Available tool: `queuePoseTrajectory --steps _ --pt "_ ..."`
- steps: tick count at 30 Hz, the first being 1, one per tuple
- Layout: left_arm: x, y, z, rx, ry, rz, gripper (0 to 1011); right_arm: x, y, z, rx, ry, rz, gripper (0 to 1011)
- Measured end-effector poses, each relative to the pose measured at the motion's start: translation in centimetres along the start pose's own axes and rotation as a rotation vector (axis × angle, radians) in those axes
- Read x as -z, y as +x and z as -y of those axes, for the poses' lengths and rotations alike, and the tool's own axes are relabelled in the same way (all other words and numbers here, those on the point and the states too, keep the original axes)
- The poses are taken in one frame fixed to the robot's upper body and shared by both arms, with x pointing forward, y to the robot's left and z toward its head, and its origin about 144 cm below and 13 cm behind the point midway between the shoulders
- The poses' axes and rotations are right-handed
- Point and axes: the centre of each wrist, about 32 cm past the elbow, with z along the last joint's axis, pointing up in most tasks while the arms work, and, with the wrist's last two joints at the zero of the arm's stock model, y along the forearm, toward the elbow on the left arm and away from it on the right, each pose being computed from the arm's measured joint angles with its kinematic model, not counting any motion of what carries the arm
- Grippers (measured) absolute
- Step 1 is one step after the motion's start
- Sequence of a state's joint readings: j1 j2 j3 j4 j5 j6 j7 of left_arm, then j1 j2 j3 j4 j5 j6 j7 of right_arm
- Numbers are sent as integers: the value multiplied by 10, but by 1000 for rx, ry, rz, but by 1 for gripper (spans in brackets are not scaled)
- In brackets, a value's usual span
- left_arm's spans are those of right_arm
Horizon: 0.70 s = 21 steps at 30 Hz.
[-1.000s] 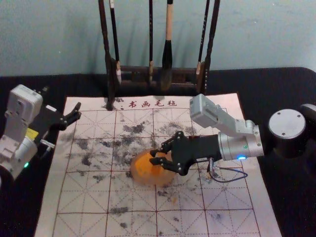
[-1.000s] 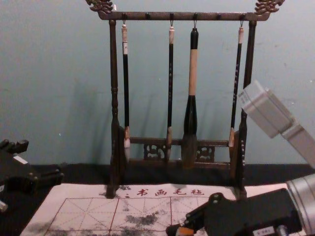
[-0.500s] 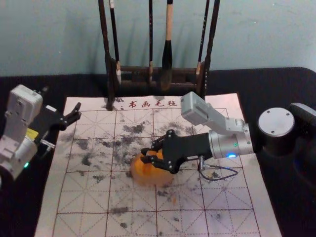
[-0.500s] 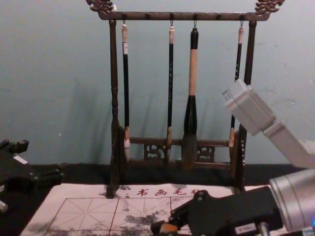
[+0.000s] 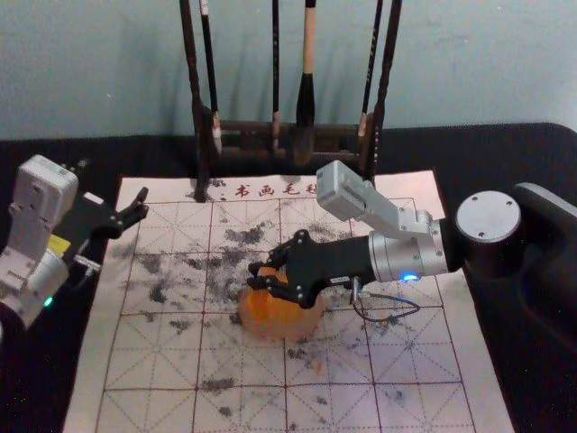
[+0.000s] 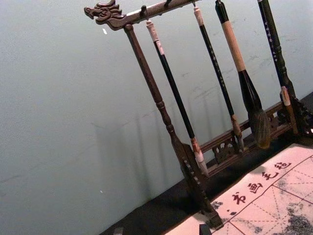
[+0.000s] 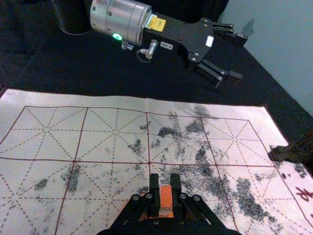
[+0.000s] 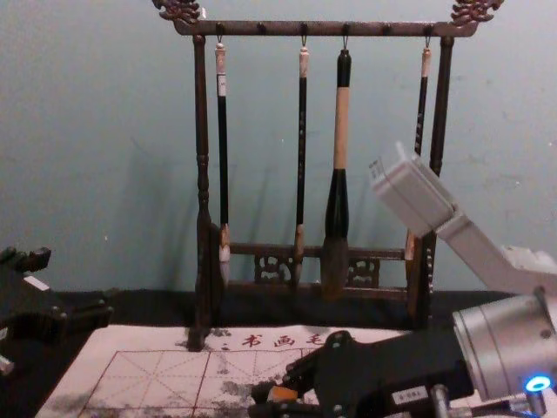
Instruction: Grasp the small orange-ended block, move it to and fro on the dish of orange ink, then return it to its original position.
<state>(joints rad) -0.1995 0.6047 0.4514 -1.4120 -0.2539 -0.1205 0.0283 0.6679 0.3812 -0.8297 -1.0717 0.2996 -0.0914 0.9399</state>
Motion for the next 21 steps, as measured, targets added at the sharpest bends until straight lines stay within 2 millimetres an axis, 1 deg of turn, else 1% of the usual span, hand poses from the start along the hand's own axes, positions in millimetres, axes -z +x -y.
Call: queuePoseTrajectory --steps 9,21 --pt "0 0 0 0 0 0 1001 1 4 1 21 -2 -5 133" --pt "0 0 0 0 0 0 1001 2 5 10 47 -10 -1 133"
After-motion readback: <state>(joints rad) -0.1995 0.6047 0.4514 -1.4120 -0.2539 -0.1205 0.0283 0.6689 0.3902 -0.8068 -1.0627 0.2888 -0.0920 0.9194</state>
